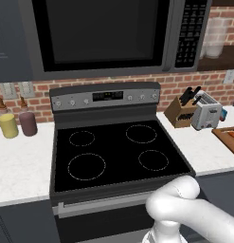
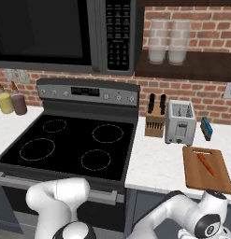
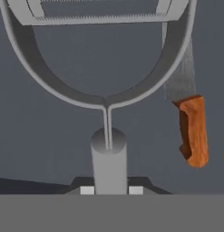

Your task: Place the appropriate cutting tool for cutting the carrot skin on the cutting board.

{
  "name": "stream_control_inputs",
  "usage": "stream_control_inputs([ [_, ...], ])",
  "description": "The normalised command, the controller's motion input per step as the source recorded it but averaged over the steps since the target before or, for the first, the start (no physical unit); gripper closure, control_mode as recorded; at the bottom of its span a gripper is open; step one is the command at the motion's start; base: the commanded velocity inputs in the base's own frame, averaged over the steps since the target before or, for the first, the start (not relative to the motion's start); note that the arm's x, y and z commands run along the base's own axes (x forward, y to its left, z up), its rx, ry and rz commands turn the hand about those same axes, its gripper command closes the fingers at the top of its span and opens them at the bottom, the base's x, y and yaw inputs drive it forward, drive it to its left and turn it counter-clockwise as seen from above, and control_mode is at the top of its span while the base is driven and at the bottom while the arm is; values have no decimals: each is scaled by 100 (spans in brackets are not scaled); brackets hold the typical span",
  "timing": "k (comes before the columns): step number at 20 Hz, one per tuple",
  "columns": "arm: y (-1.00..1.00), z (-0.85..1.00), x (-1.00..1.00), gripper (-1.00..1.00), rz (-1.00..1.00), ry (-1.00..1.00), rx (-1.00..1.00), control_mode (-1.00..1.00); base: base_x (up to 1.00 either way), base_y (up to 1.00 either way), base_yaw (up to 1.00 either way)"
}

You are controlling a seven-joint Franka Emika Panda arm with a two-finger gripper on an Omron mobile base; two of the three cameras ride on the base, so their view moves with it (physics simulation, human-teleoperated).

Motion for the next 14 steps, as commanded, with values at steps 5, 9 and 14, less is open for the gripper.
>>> stream_control_inputs([
  [5,17,100,29,100,0,0,0,-100,0,0,0],
  [9,57,96,93,100,5,0,0,-100,0,0,0],
  [14,28,68,98,100,9,-1,1,-100,0,0,0],
])
